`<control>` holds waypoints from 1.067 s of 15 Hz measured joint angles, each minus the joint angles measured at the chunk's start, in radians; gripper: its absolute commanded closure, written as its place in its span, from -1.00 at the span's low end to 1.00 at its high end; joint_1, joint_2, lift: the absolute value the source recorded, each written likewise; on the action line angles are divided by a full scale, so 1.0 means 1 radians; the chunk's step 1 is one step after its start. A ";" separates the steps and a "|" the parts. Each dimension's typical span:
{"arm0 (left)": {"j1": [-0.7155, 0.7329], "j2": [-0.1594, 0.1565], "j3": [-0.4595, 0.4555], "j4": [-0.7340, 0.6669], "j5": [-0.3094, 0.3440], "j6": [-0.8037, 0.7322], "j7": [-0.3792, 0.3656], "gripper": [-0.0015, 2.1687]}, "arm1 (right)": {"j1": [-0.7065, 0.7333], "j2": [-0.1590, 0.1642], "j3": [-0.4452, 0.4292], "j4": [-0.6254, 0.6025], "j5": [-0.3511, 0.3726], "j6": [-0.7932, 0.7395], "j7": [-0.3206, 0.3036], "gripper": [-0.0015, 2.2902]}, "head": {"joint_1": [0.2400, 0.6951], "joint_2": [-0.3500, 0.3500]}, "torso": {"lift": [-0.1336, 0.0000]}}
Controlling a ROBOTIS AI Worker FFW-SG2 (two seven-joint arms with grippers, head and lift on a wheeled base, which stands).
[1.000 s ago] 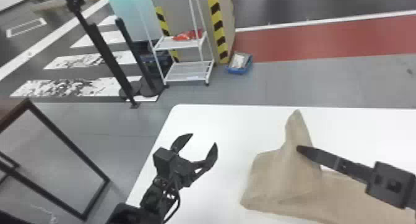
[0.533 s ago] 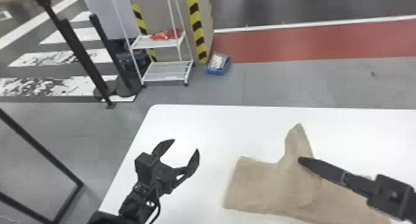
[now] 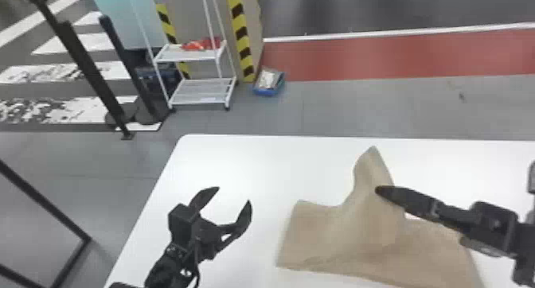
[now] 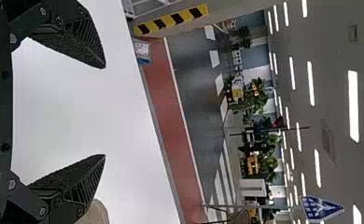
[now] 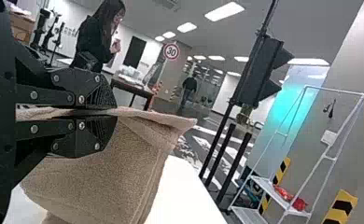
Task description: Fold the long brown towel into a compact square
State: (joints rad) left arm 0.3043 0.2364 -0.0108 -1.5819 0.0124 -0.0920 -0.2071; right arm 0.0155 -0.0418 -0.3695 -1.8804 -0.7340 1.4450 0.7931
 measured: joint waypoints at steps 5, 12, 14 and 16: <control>0.000 -0.007 -0.016 -0.003 -0.015 0.031 0.002 -0.79 | -0.096 -0.009 0.054 0.088 0.014 -0.002 0.041 -0.07 | 1.00 0.51 | 1.00; -0.033 0.001 0.026 0.013 0.023 0.021 0.002 -0.79 | -0.217 0.039 0.274 0.231 0.085 -0.324 0.116 -0.07 | 1.00 0.81 | 1.00; -0.046 0.009 0.036 0.032 0.045 0.019 0.002 -0.79 | -0.248 0.039 0.301 0.282 0.118 -0.358 0.132 -0.07 | 1.00 0.85 | 1.00; -0.055 0.012 0.040 0.049 0.057 0.016 0.002 -0.79 | -0.279 0.039 0.317 0.343 0.151 -0.360 0.185 -0.07 | 1.00 0.89 | 1.00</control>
State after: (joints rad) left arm 0.2494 0.2482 0.0287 -1.5325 0.0693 -0.0764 -0.2055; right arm -0.2634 -0.0031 -0.0525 -1.5373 -0.5834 1.0845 0.9777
